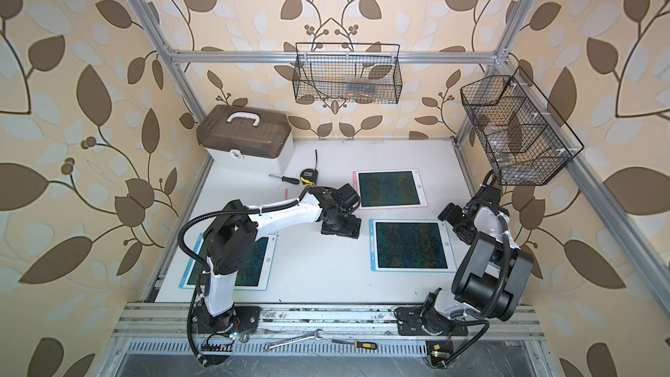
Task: Place the stylus back onto the writing tablet
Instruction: Move the writing tablet to the center of the board.
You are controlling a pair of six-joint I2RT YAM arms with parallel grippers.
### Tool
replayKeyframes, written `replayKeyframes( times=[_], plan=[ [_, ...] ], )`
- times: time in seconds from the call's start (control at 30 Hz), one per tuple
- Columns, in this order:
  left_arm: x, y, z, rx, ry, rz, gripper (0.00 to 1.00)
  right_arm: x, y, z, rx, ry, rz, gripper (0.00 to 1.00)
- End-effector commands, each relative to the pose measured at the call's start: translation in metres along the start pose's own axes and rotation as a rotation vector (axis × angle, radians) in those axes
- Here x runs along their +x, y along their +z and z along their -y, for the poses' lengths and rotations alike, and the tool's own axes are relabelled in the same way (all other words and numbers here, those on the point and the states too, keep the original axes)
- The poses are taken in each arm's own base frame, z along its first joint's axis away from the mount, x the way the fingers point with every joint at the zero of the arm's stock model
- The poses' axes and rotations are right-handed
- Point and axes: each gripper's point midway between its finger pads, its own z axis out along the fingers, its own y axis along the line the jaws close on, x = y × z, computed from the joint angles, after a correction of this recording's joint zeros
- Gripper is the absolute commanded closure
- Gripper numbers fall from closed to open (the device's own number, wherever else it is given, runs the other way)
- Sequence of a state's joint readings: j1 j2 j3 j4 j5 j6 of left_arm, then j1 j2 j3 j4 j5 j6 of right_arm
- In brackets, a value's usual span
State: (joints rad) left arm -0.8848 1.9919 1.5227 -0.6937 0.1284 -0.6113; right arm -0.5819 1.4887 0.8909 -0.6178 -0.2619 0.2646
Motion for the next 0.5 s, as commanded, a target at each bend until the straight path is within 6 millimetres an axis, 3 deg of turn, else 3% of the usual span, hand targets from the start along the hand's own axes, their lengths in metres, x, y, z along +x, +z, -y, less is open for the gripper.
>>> replayKeyframes(
  times=[0.0, 0.47],
  plan=[
    [0.002, -0.006, 0.004, 0.003, 0.032, -0.014, 0.13, 0.000, 0.010, 0.007, 0.002, 0.009, -0.009, 0.12],
    [0.004, -0.013, -0.015, -0.021, 0.007, -0.018, 0.13, 0.019, 0.039, 0.014, 0.002, 0.051, -0.065, 0.12]
  ],
)
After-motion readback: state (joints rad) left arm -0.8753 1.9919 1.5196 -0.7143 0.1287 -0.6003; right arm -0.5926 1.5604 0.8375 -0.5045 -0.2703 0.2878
